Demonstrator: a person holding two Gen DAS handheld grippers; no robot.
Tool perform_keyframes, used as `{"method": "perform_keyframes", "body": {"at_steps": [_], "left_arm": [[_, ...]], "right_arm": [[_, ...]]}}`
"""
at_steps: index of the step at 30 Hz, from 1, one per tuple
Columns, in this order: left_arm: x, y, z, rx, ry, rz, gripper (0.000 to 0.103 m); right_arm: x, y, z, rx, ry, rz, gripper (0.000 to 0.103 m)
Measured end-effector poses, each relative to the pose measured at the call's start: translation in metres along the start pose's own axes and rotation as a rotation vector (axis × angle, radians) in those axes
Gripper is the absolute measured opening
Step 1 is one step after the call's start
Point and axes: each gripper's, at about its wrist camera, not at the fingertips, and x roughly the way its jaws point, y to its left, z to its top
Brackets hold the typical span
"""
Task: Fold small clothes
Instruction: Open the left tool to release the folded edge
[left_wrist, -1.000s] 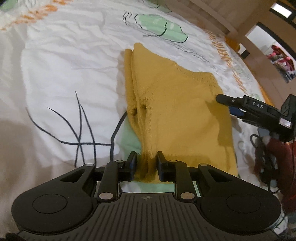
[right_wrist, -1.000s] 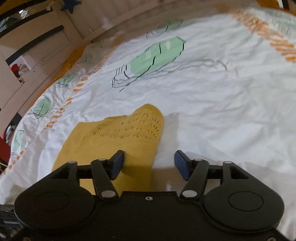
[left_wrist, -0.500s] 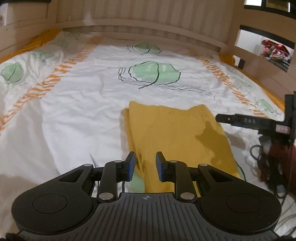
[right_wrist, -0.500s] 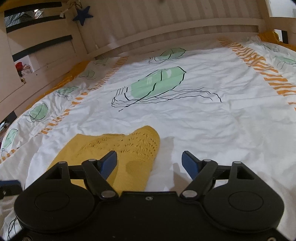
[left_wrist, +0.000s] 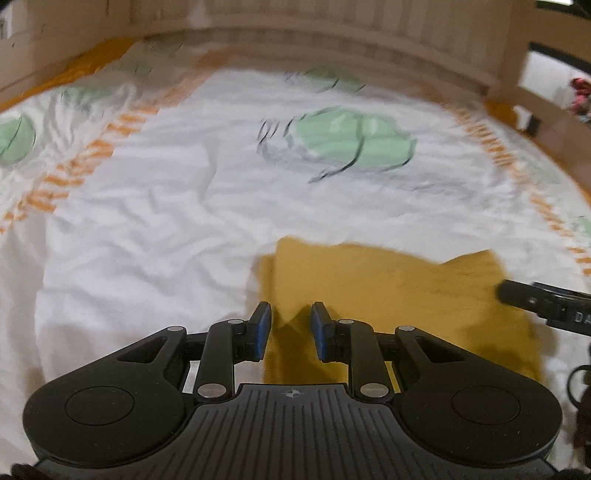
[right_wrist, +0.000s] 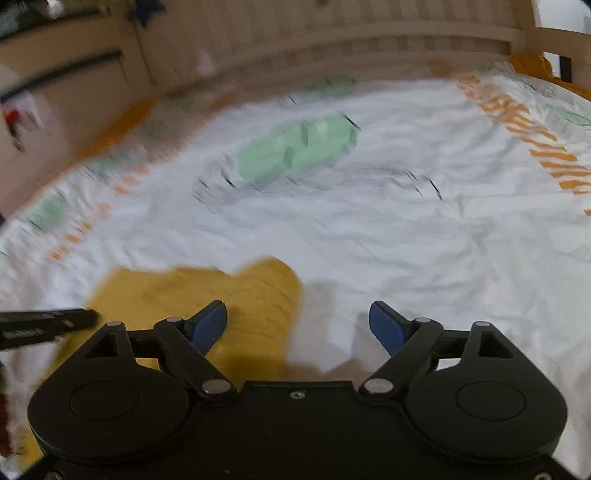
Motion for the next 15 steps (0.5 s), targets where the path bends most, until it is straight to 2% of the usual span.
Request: {"method": "perform_keyframes", "body": {"at_steps": [2, 4, 7, 9, 15], "left_arm": [[0.008, 0.007, -0.005, -0.018, 0.007, 0.003, 0.030], [0.005, 0.011, -0.007, -0.029, -0.004, 0.009, 0.036], [0.002, 0.014, -0.011, -0.025, -0.014, 0.011, 0.041], [0.002, 0.016, -0.010, -0.036, -0.014, 0.020, 0.048], [0.003, 0.019, -0.008, -0.068, -0.016, 0.024, 0.052]], "right_arm": [[0.013, -0.003, -0.005, -0.018, 0.013, -0.033, 0.096], [0.018, -0.003, -0.009, -0.030, -0.002, -0.051, 0.100], [0.018, 0.000, -0.009, -0.047, -0.013, -0.068, 0.101], [0.017, -0.002, -0.011, -0.041, -0.022, -0.063, 0.101], [0.018, -0.008, -0.006, -0.008, -0.048, -0.092, 0.101]]}}
